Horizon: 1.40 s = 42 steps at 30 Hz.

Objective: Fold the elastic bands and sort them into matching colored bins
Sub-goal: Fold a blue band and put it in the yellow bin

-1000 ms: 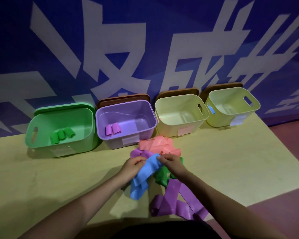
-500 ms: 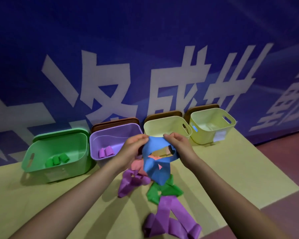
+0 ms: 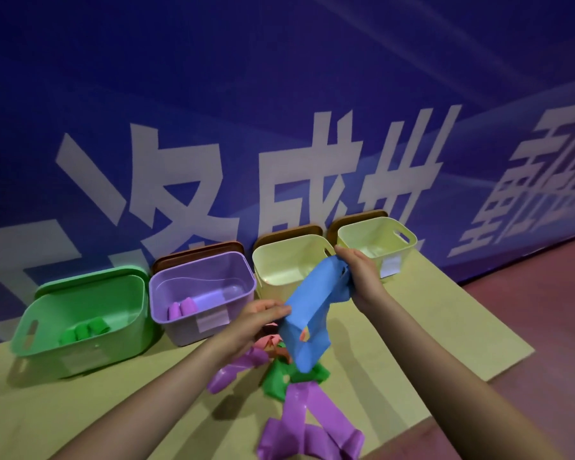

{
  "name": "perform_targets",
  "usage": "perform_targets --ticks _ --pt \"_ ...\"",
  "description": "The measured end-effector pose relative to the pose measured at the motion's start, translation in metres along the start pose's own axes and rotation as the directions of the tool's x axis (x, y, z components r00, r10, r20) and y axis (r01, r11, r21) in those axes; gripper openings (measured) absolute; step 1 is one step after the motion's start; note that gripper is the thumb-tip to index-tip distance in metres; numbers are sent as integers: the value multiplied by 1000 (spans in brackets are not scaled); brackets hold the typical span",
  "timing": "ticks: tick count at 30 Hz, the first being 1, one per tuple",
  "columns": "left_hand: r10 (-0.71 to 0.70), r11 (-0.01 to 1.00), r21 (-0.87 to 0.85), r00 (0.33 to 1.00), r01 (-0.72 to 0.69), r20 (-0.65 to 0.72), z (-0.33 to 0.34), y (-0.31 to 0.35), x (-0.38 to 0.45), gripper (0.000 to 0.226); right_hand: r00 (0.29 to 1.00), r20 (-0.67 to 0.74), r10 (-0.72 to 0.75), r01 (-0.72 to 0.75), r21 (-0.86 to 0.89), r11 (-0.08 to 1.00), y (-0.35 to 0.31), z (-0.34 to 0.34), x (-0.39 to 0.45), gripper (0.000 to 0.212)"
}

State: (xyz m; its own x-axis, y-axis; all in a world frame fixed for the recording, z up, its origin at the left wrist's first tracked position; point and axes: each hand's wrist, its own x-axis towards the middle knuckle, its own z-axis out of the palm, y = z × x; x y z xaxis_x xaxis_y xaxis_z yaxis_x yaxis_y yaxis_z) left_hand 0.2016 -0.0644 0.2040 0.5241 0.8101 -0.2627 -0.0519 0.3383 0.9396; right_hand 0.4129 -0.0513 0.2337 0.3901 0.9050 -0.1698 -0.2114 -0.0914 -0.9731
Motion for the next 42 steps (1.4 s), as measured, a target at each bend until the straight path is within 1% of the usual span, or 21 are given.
perform_targets --ticks 2,4,6,8,9,11,13,16,18,19,21,24,26,27,29,33,36,37,39,42 --pt "34 999 -27 999 -35 -15 0 -2 0 12 1000 -21 12 -12 -2 1000 0 -8 3 18" --pt "68 995 -76 997 -71 -43 2 -1 1 10 1000 -22 2 -3 -39 999 1 -13 5 20" --pt "117 985 -114 989 -126 -86 8 4 4 13 1000 -4 -5 4 -153 988 6 -15 6 22" --pt "159 976 -126 977 -176 -139 13 11 10 13 999 38 -11 22 -321 947 13 -13 7 24" --pt "171 975 -118 972 -191 -161 16 15 14 13 997 67 -34 57 -383 922 15 -11 6 24" --pt "183 975 -87 963 -204 -199 21 22 20 12 985 118 -124 164 -430 888 17 -6 4 14" --pt "184 976 -67 950 -207 -254 24 25 26 9 963 187 -194 254 -397 882 14 0 -2 7" --pt "198 973 -47 924 -225 -326 24 27 31 6 912 347 -217 321 -280 905 9 10 -13 14" --pt "226 970 -4 912 -242 -344 22 28 32 9 872 413 -261 377 -228 898 10 16 -16 14" --pt "235 969 15 906 -245 -351 22 30 33 10 864 422 -276 386 -201 900 11 19 -15 13" --pt "239 969 34 890 -245 -389 18 33 36 11 866 423 -267 358 -151 921 13 22 -10 8" --pt "237 968 34 850 -250 -470 12 37 40 9 861 436 -261 343 -120 932 11 29 -1 20" --pt "267 962 89 828 -258 -493 9 40 42 5 844 460 -276 366 -117 923 7 35 8 20" --pt "294 955 130 815 -265 -500 8 42 44 3 831 478 -285 383 -120 916 4 39 13 18" --pt "347 938 206 780 -280 -520 8 48 45 7 801 512 -311 436 -141 889 2 45 23 12" --pt "419 907 285 725 -309 -547 5 58 46 14 745 510 -431 583 -183 791 2 54 36 16" --pt "443 894 332 705 -301 -553 1 57 44 17 692 517 -504 651 -147 744 1 57 36 3" --pt "452 888 352 700 -296 -552 0 56 44 17 693 518 -501 643 -128 755 1 57 35 2" --pt "474 872 403 687 -279 -550 -2 53 42 18 715 537 -447 582 -103 807 1 57 33 6" --pt "508 850 452 651 -272 -564 -2 52 39 17 721 565 -401 530 -75 845 -1 57 28 16"
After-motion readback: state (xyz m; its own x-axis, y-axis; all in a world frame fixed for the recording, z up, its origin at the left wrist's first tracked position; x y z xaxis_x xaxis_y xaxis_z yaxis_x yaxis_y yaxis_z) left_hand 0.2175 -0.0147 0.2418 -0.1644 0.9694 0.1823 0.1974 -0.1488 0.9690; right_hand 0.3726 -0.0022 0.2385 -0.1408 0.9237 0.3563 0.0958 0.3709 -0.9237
